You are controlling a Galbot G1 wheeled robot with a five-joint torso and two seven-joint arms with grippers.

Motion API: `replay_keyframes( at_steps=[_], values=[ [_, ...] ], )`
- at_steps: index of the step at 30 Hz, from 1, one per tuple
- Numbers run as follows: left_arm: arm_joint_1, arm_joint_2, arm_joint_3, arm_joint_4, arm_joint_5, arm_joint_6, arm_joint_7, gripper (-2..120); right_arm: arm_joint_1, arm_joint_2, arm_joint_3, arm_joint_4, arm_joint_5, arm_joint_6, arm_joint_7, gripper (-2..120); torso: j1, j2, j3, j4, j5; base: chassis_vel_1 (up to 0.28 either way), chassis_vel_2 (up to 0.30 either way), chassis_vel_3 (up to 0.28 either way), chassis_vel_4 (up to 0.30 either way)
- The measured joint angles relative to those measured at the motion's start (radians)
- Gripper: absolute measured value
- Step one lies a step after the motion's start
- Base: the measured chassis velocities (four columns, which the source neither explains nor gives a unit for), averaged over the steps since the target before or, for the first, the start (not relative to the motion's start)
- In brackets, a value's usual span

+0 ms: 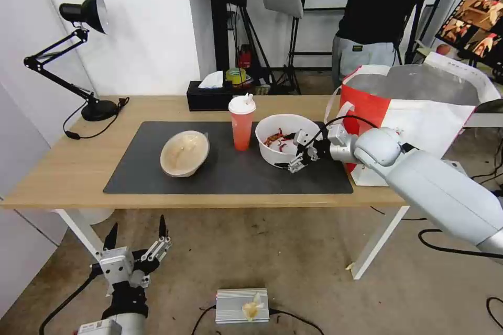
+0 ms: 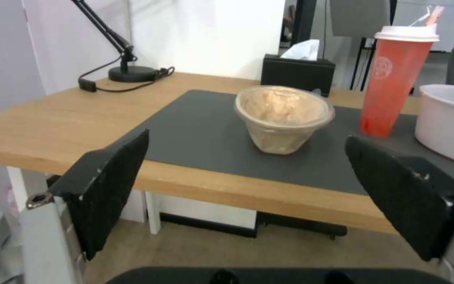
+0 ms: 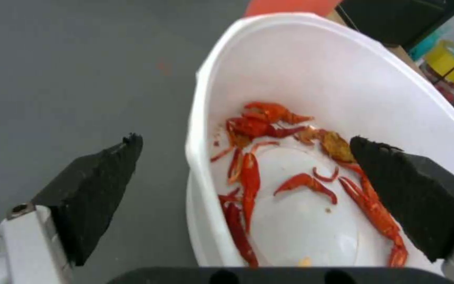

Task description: Pick up the trash from the table and place it into the takeout bag.

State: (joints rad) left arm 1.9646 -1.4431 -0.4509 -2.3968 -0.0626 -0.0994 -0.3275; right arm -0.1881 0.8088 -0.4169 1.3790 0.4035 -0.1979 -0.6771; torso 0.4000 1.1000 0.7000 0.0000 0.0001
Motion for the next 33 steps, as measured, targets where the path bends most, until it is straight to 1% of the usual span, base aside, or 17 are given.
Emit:
replay_keyframes(
  at_steps=[15, 30, 33],
  values=[
    [-0.004, 0.002, 0.001, 0.006, 0.001, -0.006, -0.001, 100, 0.026, 0.024, -0.017, -0.071, -0.029, 0.001, -0.014, 100, 0.0, 0.0, 0.0, 0.0, -0.0001, 0.0, 0.0, 0.0, 0.0],
    [-0.004, -0.001, 0.0, 0.006, 0.002, -0.009, -0.002, 100, 0.037, 0.025, -0.026, -0.095, -0.039, 0.003, -0.018, 100, 0.0, 0.0, 0.0, -0.0001, -0.0001, 0.0, 0.0, 0.0, 0.0],
    [-0.004, -0.004, 0.002, 0.006, 0.003, -0.01, -0.002, 100, 0.038, 0.028, -0.027, -0.103, -0.05, 0.004, -0.03, 97, 0.0, 0.0, 0.0, -0.0001, -0.0002, 0.0, 0.0, 0.0, 0.0]
  ],
)
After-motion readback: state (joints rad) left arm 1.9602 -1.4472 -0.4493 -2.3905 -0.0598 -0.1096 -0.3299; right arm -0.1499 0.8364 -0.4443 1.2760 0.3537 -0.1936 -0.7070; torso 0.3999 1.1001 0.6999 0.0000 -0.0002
